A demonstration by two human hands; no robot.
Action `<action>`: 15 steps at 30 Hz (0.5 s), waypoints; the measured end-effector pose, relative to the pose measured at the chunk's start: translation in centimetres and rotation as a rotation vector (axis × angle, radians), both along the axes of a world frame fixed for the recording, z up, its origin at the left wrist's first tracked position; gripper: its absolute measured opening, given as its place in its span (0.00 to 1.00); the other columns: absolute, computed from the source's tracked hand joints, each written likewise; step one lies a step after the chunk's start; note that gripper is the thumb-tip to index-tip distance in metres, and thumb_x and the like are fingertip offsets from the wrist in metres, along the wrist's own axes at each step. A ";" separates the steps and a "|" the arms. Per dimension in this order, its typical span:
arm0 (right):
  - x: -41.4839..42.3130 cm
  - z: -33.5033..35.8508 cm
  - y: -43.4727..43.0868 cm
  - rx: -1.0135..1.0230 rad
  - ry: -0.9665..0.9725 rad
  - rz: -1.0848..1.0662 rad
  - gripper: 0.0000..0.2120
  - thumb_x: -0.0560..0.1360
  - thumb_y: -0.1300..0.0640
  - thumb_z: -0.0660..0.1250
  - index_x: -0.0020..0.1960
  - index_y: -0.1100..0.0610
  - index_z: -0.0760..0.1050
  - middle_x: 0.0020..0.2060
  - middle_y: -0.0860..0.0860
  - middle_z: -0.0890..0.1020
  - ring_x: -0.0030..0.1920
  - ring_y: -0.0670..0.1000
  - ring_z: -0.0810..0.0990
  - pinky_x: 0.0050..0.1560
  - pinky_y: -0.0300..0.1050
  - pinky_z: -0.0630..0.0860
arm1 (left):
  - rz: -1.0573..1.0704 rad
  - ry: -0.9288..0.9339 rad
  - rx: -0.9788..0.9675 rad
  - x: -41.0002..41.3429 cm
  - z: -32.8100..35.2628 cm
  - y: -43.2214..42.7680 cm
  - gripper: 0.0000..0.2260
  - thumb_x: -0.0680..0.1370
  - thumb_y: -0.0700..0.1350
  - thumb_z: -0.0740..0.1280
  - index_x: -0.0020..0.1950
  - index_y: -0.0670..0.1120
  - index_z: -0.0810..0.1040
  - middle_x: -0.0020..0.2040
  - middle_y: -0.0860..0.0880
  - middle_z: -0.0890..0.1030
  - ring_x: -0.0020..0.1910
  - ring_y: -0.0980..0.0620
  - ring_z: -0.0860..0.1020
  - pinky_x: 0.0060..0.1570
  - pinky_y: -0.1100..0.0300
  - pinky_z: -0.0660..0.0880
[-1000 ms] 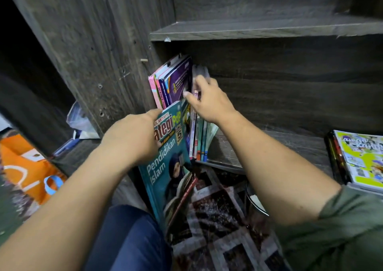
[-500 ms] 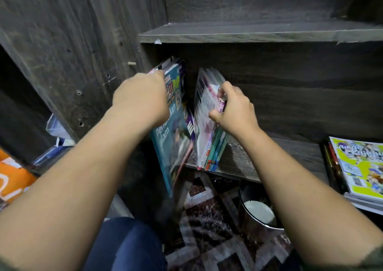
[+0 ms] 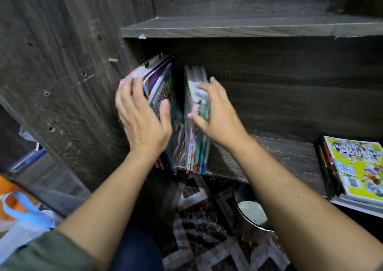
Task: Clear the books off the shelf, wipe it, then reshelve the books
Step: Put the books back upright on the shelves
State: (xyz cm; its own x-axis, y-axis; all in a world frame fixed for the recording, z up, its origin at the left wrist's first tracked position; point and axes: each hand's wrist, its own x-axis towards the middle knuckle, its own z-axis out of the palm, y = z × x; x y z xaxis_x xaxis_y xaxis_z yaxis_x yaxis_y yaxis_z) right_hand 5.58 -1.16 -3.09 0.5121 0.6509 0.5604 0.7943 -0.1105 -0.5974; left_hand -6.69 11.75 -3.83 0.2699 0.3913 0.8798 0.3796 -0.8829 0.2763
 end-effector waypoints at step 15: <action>-0.5 -12.6 2.6 -0.644 0.376 0.095 0.53 0.72 0.49 0.74 0.77 0.41 0.35 0.74 0.56 0.65 0.71 0.57 0.67 0.67 0.48 0.66 | -0.177 0.225 -0.028 -1.5 -6.7 3.6 0.29 0.82 0.44 0.54 0.76 0.30 0.47 0.77 0.32 0.45 0.78 0.40 0.41 0.76 0.47 0.42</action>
State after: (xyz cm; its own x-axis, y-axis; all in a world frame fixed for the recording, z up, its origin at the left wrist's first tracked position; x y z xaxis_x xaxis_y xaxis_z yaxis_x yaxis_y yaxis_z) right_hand 5.10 1.40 -15.67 0.5188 0.8421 -0.1476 0.5729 -0.4706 -0.6711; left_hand -8.20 15.40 -10.49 0.5232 0.3445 0.7795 0.2750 -0.9340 0.2282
